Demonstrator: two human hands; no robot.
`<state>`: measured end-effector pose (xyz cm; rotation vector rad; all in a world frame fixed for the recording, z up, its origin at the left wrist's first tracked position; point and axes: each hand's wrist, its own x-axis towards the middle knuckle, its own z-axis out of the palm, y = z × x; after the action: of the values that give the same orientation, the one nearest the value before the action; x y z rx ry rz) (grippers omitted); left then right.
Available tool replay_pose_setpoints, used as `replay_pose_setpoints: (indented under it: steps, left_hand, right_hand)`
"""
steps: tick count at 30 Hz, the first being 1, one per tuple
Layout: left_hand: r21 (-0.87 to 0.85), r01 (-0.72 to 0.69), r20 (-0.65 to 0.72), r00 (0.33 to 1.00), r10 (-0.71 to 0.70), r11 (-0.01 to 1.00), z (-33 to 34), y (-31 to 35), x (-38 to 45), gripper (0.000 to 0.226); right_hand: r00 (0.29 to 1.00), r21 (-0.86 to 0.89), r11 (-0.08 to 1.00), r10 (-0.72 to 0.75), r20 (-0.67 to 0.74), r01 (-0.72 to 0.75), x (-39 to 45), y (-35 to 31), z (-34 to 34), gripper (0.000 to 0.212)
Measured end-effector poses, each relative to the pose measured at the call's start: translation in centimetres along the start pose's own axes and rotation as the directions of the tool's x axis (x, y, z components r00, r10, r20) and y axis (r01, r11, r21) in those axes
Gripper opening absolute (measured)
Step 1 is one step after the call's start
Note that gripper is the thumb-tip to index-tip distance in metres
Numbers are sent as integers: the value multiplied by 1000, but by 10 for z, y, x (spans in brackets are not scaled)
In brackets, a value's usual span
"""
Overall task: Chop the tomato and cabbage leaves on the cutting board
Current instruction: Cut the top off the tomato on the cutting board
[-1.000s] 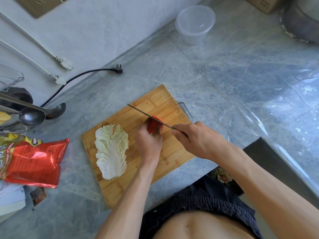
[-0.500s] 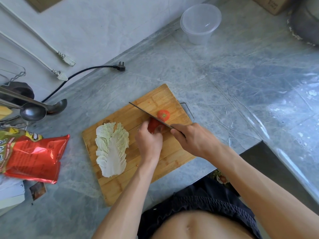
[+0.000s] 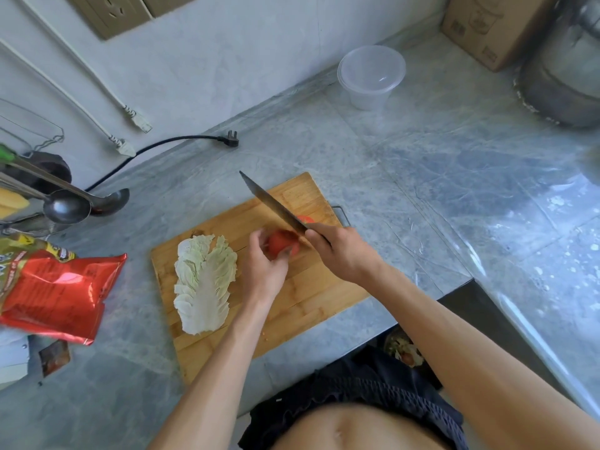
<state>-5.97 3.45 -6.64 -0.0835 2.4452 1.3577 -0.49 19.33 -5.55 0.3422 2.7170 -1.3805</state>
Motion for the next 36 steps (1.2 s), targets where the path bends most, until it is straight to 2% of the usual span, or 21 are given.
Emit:
replay_pose_setpoints:
  steps: [2,5,10,13,16,18,20,22,25,32,36]
  left_hand:
    - [38,21,64,998,-23,999,-8,1,1,59]
    - [102,14,102,995,-24,995,-16,2,4,64]
    - [288,-184,128,980,152,940,-16,27,19,47]
    - [495,-272,249,954,166,825,0,49,40,46]
    - [701,-312,349,934,73,642,23,66,58,51]
    - [779,-331,378,925,21,533,37,75,61,41]
    - [815,-344,387,922,3,466,47,83,59,23]
    - [813,-337,382,924,1,474,55,90,57,18]
    - [782,-323,379,925,4,533,60,95,57,28]
    - [616,-251,451,889,-74,747,65,92,55,31]
    - [564,-213,477,873,-104,798,67,92,52,38]
  right_hand:
    - [999,105,994,-7,-46,12,-7,0,-7,28]
    - [992,149,989,12,-124,7,-16,1,-19,35]
    - [970,108,991,96,-222,-73,-22,22,-30,23]
    - [958,36,994,107,-266,-101,-29,35,-30,31]
    - [944,-73,994,54,-325,-82,-36,47,-30,29]
    - [940,-174,981,27,-339,-91,-38,55,-30,25]
    - [940,-238,964,34,-340,-121,-39,64,-31,23]
    - [941,-281,949,46,-337,-147,-41,73,-33,24]
    - [942,-318,933,58,-330,-168,-45,82,-33,26]
    - [949,-406,896,52,-310,-182,-48,94,-31,35]
    - [942,-404,895,51,-331,-190,-43,93,-30,39]
